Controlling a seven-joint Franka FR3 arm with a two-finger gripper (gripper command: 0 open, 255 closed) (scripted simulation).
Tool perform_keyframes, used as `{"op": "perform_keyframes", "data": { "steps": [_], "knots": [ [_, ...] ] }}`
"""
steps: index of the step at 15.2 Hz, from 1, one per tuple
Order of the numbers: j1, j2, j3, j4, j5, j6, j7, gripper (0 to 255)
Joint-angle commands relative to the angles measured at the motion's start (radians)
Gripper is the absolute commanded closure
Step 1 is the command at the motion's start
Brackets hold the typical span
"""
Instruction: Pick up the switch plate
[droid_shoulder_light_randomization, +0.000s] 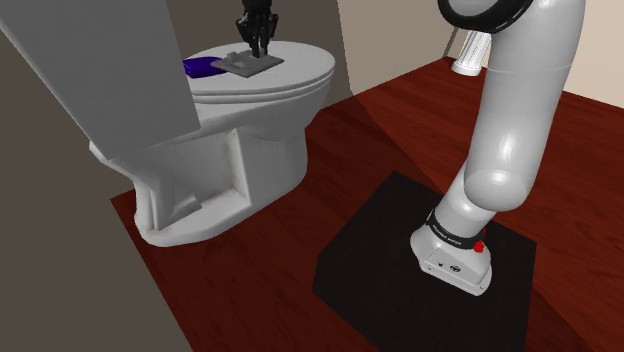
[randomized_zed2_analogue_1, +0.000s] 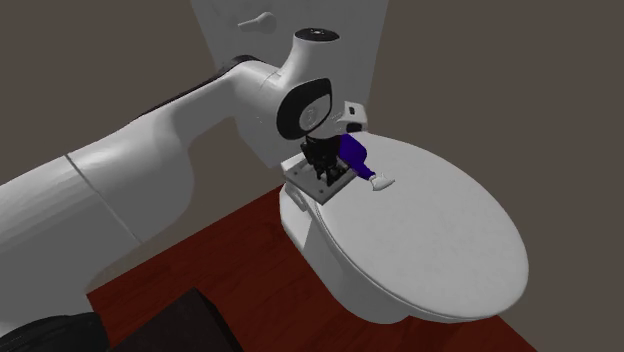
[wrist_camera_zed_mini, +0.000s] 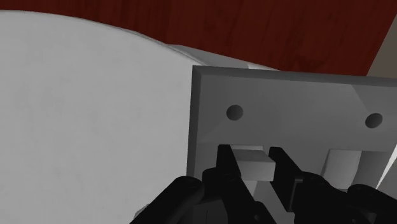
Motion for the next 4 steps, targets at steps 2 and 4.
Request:
{"op": "perform_keyframes", "data": {
  "steps": [2,4],
  "knots": [
    [0.002,0.012,0.0,0.064,-0.001,-0.052,-0.002,255],
    [0.002,0.013,0.0,0.067,-0.001,-0.054,-0.002,255]
  ]
}}
